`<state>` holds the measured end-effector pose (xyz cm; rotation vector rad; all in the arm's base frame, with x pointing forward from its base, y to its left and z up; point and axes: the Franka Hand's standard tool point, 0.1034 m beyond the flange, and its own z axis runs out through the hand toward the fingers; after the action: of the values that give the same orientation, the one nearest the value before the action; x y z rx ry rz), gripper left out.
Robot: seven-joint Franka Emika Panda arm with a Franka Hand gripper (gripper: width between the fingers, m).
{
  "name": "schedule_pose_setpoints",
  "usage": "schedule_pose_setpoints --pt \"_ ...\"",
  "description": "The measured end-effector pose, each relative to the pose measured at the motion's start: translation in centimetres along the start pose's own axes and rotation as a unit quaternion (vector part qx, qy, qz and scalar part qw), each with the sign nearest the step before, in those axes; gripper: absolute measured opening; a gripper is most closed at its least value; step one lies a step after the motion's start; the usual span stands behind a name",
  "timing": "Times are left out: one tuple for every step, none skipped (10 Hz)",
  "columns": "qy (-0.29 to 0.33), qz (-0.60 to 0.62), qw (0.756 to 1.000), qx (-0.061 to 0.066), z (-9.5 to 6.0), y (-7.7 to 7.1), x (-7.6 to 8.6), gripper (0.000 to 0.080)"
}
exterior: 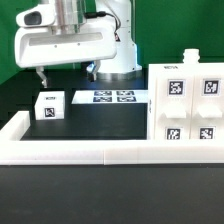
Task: Assemble cabinet
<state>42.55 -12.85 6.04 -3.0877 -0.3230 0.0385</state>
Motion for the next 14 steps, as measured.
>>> schedule_pose_setpoints --pt "-0.004 0.003 1.0 0.001 0.3 0.4 -0.1 0.0797" --pt "-0.004 0.001 1.0 0.001 0.3 0.3 0.0 0.0797" --pt "-0.004 0.001 1.0 0.001 0.3 0.2 0.0 0.0797" --pt "-0.005 0.001 1.0 0.001 0.4 0.2 0.0 0.0797" --pt "-0.005 0.001 1.0 0.001 0.4 0.2 0.0 0.0797" --pt "-0.006 -0.005 1.0 0.002 0.5 0.5 -0.2 0.0797" --pt "-0.01 -0.018 1.0 0.003 0.9 1.7 -1.0 0.0797" --pt "-0.015 -0.01 1.0 0.004 1.3 3.2 -2.0 0.0797" --pt "-0.019 -0.008 1.0 0.005 1.8 3.7 -2.6 0.0797" --pt "-0.024 -0.007 1.0 0.007 2.3 4.1 -3.2 0.0797" --pt "-0.028 -0.005 1.0 0.01 2.7 4.0 -3.5 0.0797" --pt "-0.031 -0.006 0.999 0.011 3.0 3.9 -3.8 0.0797" --pt "-0.033 -0.005 0.999 0.01 3.5 3.9 -4.1 0.0797" --pt "-0.036 -0.005 0.999 0.011 3.9 3.9 -4.4 0.0797"
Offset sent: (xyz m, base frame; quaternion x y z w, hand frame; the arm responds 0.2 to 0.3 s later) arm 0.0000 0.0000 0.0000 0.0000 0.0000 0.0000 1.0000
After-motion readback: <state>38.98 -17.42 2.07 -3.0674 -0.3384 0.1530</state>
